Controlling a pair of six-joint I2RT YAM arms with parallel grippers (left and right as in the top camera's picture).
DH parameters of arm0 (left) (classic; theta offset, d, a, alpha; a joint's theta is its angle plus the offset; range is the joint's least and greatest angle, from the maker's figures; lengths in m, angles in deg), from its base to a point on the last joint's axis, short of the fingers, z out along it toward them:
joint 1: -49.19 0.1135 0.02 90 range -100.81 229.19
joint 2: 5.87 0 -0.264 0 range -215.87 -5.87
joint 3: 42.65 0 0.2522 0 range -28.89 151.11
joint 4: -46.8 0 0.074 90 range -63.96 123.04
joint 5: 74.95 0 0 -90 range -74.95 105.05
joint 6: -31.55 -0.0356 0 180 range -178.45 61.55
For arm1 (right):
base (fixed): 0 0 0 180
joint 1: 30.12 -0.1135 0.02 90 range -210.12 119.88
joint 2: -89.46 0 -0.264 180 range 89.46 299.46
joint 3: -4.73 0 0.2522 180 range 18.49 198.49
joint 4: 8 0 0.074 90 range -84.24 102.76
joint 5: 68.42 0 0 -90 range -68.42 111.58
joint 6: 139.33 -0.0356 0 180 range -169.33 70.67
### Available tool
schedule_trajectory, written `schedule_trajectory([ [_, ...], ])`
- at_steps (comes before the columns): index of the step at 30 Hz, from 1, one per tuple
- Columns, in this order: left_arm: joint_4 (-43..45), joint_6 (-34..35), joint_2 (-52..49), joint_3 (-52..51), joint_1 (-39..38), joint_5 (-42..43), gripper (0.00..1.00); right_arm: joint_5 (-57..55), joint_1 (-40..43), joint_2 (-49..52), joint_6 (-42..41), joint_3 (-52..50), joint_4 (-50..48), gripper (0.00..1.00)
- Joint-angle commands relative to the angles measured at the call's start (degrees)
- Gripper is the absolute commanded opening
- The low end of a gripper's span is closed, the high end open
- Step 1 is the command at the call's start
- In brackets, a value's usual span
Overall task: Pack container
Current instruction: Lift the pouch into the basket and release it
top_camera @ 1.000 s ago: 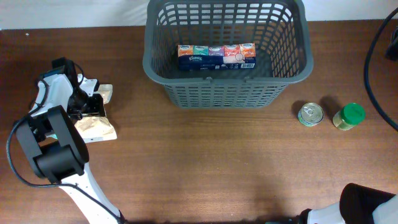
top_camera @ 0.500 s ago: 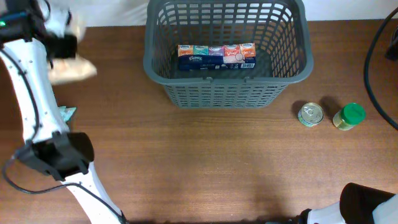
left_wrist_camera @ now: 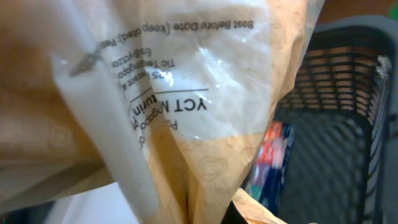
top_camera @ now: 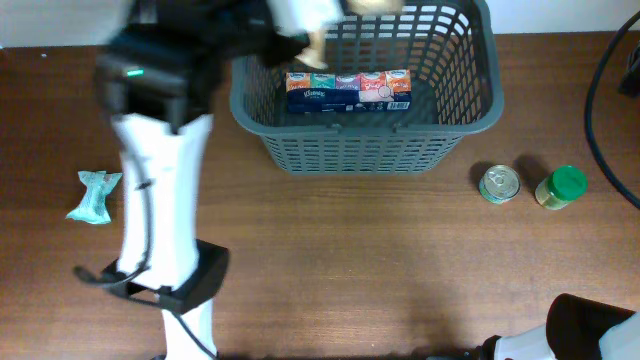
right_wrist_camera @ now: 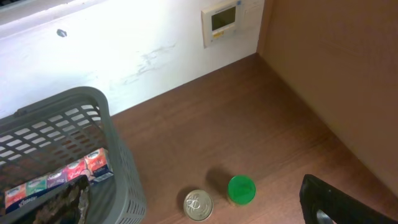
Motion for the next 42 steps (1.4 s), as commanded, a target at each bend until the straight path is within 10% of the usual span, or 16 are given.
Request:
schedule_trajectory([
  [1,5.2,-10.4,-6.3,-5.2,-5.9,-8.0,0.02,-0.9,0.5,0.2,-0.5,0.1,-0.2,0.99],
  [16,6.6,-8.0,-27.3,-10.8,-11.6,-12.1,0.16,-0.9,0.5,0.2,-0.5,0.1,-0.2,0.99],
  [22,4.2,-1.6,-27.8,-10.6,-13.5,-13.6,0.31,-0.9,0.5,0.2,-0.5,0.1,-0.2,0.99],
  [26,4.4,15.0,-26.1,-3.9,-13.1,-20.1,0.44,-0.9,0.5,0.2,-0.5,0.1,-0.2,0.99],
  [42,-23.1,30.5,-4.0,10.1,14.6,-21.9,0.58,-0.9,0.5,0.2,-0.5,0.1,-0.2,0.99],
])
